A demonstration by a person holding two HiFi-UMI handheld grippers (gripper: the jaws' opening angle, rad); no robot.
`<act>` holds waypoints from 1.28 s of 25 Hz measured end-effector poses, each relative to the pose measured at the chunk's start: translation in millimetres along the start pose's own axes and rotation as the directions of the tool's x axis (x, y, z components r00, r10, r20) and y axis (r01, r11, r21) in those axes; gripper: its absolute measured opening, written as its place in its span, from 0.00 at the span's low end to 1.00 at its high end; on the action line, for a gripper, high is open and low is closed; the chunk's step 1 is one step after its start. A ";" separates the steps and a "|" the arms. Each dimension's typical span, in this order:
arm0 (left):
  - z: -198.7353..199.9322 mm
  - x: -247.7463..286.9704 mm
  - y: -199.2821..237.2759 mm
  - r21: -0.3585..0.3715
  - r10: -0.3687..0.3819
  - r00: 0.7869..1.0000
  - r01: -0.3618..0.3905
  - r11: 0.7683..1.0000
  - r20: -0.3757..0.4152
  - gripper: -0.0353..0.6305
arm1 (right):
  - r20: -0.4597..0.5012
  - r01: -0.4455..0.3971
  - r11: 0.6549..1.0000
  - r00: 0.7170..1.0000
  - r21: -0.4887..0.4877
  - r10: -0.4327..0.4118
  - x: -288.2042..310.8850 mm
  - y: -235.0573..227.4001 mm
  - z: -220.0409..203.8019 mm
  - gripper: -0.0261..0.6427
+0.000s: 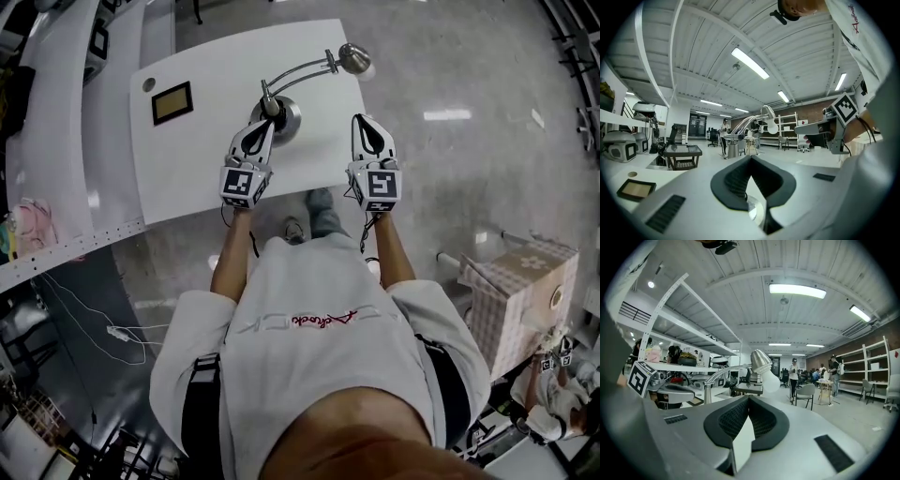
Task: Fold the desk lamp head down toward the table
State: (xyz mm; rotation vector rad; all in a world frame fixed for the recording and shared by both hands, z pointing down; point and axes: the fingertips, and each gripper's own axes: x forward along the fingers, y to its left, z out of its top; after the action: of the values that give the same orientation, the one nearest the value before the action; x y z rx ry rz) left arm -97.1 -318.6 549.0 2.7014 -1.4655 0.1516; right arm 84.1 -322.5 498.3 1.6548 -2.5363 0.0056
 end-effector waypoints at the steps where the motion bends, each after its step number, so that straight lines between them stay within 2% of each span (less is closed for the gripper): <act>1: -2.0 0.9 0.9 -0.007 0.003 1.000 -0.003 1.000 -0.003 0.09 | -0.008 0.001 1.000 1.000 0.007 0.000 0.2 -2.0 -3.7 0.06; 8: -21.3 5.1 4.0 -0.053 -0.002 1.000 0.001 0.999 -0.014 0.11 | -0.050 -0.007 1.000 0.999 0.028 0.008 6.1 -3.0 -23.3 0.06; 11: -31.4 8.9 7.3 -0.090 -0.010 1.000 0.007 0.996 -0.029 0.39 | -0.060 -0.006 0.999 0.998 0.032 0.008 6.6 -1.7 -28.2 0.06; 12: -34.2 10.5 8.4 -0.096 -0.013 0.999 0.009 0.995 -0.036 0.41 | -0.064 -0.006 0.999 0.998 0.034 0.008 6.6 -1.2 -29.6 0.06; 20: -35.9 33.2 22.4 -0.080 -0.031 0.998 0.027 0.996 -0.049 0.41 | -0.079 -0.009 0.999 0.997 0.036 0.012 6.9 0.5 -33.7 0.06; 32: -13.0 88.7 26.8 -0.029 -0.095 0.995 0.095 0.995 -0.023 0.41 | -0.084 -0.005 0.999 0.996 0.033 0.008 6.7 -5.3 -33.2 0.06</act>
State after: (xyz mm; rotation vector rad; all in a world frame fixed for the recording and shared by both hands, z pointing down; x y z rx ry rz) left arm -72.2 -405.7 572.6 2.7304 -1.3197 0.1568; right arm 89.4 -328.6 531.7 1.6224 -2.4924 0.1159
